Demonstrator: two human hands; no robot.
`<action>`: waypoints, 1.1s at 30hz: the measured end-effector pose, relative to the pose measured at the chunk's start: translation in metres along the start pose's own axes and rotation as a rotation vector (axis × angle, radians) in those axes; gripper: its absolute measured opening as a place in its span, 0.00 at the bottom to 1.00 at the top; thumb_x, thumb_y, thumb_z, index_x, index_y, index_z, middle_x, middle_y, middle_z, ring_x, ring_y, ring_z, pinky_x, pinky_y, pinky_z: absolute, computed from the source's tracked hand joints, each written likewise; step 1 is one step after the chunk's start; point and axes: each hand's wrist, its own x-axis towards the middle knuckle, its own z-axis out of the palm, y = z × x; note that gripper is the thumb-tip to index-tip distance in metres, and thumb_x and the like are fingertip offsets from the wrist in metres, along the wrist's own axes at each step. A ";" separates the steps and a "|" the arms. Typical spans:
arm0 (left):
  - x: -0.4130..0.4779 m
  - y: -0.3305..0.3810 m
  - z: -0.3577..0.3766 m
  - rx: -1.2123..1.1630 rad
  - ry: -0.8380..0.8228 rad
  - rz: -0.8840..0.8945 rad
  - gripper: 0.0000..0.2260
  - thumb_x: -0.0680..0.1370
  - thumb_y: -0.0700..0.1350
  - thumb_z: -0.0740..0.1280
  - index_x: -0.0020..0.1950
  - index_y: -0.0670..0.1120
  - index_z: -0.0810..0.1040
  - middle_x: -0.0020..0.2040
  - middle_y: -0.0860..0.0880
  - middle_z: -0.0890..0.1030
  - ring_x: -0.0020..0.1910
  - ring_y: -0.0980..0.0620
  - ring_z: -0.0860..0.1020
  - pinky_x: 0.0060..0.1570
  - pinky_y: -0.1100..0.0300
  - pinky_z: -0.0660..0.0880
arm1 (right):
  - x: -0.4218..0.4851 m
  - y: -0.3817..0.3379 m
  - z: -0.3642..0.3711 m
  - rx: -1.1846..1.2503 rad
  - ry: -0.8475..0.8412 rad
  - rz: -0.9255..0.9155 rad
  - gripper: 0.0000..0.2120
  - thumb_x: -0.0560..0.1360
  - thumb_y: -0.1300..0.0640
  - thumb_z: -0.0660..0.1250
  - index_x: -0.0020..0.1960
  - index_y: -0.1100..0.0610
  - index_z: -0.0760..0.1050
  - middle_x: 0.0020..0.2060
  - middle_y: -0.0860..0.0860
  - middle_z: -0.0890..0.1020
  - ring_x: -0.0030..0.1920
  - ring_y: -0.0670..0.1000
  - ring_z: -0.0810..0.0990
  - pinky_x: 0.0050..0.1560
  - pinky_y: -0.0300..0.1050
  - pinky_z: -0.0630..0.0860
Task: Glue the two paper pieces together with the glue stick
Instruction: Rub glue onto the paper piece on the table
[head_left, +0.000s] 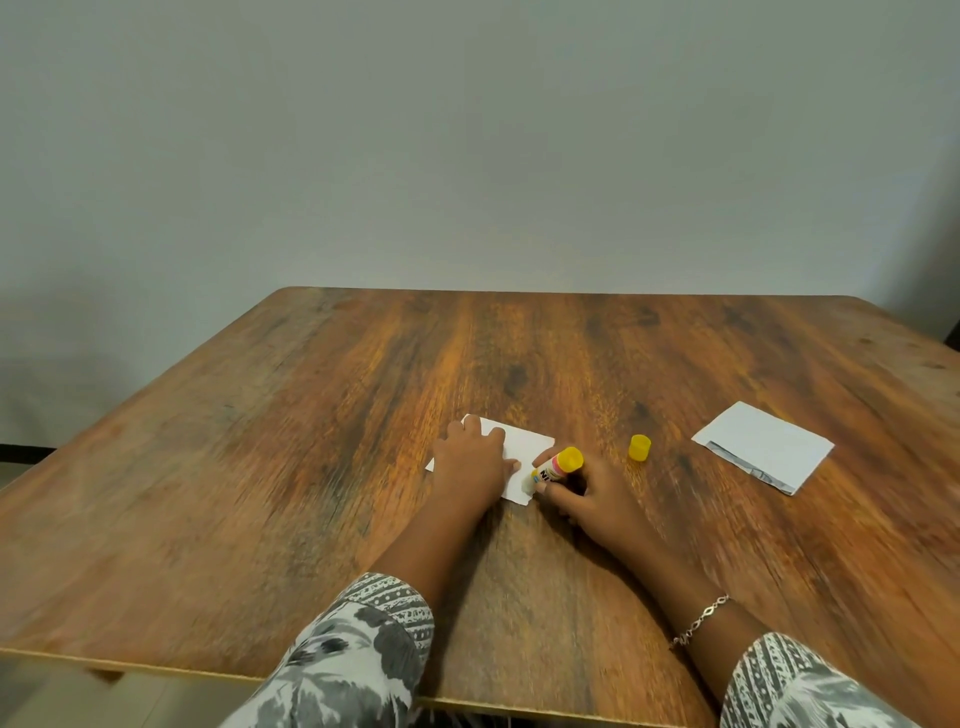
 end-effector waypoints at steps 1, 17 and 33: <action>0.000 0.000 0.000 0.002 -0.001 0.000 0.21 0.78 0.56 0.57 0.67 0.47 0.66 0.68 0.40 0.66 0.64 0.43 0.67 0.59 0.49 0.70 | -0.001 0.000 0.000 0.003 -0.011 0.005 0.06 0.70 0.63 0.69 0.46 0.56 0.79 0.40 0.46 0.82 0.40 0.44 0.78 0.42 0.40 0.74; 0.010 -0.010 -0.004 0.118 0.059 0.134 0.15 0.80 0.50 0.55 0.64 0.47 0.71 0.62 0.43 0.72 0.60 0.43 0.70 0.55 0.49 0.66 | -0.006 -0.007 -0.002 0.368 0.091 0.142 0.06 0.73 0.69 0.63 0.47 0.63 0.76 0.21 0.45 0.77 0.22 0.42 0.71 0.20 0.30 0.65; 0.018 -0.033 -0.008 -0.284 -0.268 0.281 0.21 0.79 0.40 0.59 0.71 0.52 0.63 0.76 0.50 0.57 0.71 0.48 0.63 0.68 0.53 0.60 | -0.002 -0.002 -0.004 0.518 0.163 0.245 0.07 0.73 0.66 0.64 0.44 0.56 0.78 0.27 0.54 0.77 0.23 0.46 0.71 0.21 0.35 0.67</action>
